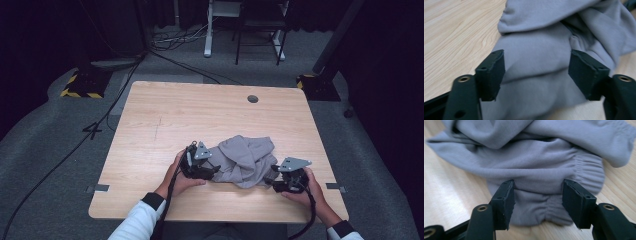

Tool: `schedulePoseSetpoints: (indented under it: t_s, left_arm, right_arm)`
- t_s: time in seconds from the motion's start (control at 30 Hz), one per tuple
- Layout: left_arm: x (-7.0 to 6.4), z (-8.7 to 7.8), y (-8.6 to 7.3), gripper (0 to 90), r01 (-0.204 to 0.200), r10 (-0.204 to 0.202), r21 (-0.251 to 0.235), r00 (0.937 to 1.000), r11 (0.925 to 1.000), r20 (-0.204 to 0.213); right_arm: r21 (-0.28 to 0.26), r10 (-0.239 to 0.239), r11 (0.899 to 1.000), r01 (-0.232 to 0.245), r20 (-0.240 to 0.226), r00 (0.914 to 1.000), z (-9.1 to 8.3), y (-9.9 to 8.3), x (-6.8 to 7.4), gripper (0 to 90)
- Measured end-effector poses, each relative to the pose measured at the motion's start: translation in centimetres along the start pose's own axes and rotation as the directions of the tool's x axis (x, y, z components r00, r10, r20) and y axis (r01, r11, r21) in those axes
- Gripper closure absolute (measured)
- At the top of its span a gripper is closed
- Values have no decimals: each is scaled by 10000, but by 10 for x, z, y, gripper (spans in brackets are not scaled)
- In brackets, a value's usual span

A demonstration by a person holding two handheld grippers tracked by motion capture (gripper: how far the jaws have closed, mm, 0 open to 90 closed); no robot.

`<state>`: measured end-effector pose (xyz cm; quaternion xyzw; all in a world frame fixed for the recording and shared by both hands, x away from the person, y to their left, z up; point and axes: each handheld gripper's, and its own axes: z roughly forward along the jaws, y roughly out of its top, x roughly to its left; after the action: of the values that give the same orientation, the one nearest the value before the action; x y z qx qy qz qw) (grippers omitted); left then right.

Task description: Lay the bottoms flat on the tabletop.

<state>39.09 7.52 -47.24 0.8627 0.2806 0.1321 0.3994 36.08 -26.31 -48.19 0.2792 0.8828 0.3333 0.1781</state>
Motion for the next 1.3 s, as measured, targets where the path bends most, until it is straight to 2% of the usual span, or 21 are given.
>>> schedulePoseSetpoints:
  t_s: [0.1, 0.13, 0.17, 0.23, 0.27, 0.3, 0.33, 0.37, 0.43, 0.53, 0.63, 0.77, 0.8, 0.9, 0.97, 1.03, 1.1, 1.17, 1.2, 1.27, 1.3]
  left_arm:
    - [6, 7, -1, 395, -69, 72, 257, 9999, 9996, -123]
    - [10, 10, -3, 408, 51, -50, 318, 10000, 9995, -36]
    - [13, 11, -5, 488, 126, -129, 360, 9999, 9993, 73]
    - [20, 16, -9, 536, 203, -228, 574, 9988, 9981, 424]
    - [20, 16, -9, 583, 203, -228, 574, 9988, 9981, 424]
    - [22, 17, -10, 625, 54, -86, 664, 9988, 9978, 483]
    - [23, 16, -11, 625, -36, 3, 678, 9988, 9977, 489]
    - [23, 15, -11, 718, -71, 38, 680, 9988, 9977, 488]
    - [23, 12, -11, 744, -302, 275, 797, 9990, 9964, 348]
    - [26, 6, -15, 801, -242, 223, 840, 9995, 9962, 237]
    - [33, -4, -22, 808, 121, -140, 792, 9996, 9968, 240]
    - [42, -21, -33, 817, 539, -560, 598, 9978, 9968, 344]
    - [42, -25, -35, 818, 563, -588, 568, 9974, 9968, 419]
    - [40, -35, -40, 820, 500, -512, 434, 9983, 9978, 263]
    - [38, -39, -41, 744, 583, -579, 369, 9983, 9976, -115]
    - [36, -43, -39, 635, 645, -645, -67, 9979, 9979, 21]
    - [30, -43, -30, 524, 875, -880, -403, 9960, 9954, -122]
    - [22, -38, -19, 406, 748, -751, -538, 9972, 9957, -39]
    - [17, -33, -12, 352, 626, -631, -520, 9980, 9967, -81]
    - [9, -24, -1, 313, 454, -460, -489, 9989, 9978, -104]
    - [5, -18, 6, 292, 430, -429, -583, 9991, 9974, 41]
  right_arm:
    - [118, 29, 9999, -30, 115, 9999, 6, 0, 1, 428]
    - [116, 69, 9999, -71, 125, 9999, 7, -1, 2, 428]
    - [48, 208, 9998, -209, 157, 9997, 7, -4, 1, 450]
    - [35, 262, 9996, -263, 272, 9993, 6, -7, 0, 471]
    - [35, 262, 9996, -263, 272, 9993, 6, -7, 0, 471]
    - [-33, 341, 9994, -340, 382, 9987, 5, -9, -3, 540]
    - [-33, 341, 9994, -340, 382, 9987, 5, -9, -3, 540]
    - [-45, 327, 9995, -325, 562, 9979, 3, -11, -4, 615]
    - [-85, 403, 9992, -399, 660, 9970, 3, -12, -6, 656]
    - [-6, 305, 9995, -306, 993, 9946, 2, -13, -9, 749]
    - [105, 188, 9997, -202, 1230, 9922, 1, -15, -10, 775]
    - [72, 404, 9991, -416, 1201, 9919, -2, -16, -14, 807]
    - [146, 339, 9992, -361, 1283, 9911, -3, -16, -14, 839]
    - [214, 326, 9991, -360, 1418, 9894, -4, -16, -15, 857]
    - [224, 403, 9988, -440, 1440, 9887, -5, -17, -16, 859]
    - [221, 425, 9987, -465, 1546, 9871, -6, -17, -17, 859]
    - [119, 569, 9982, -593, 1468, 9875, -7, -18, -18, 829]
    - [-311, 874, 9960, -837, 1488, 9850, -10, -18, -20, 703]
    - [-359, 950, 9953, -903, 1669, 9814, -11, -17, -22, 637]
    - [-396, 1157, 9931, -1103, 1823, 9764, -12, -17, -25, 570]
    - [-473, 1347, 9906, -1280, 1868, 9731, -13, -18, -28, 538]
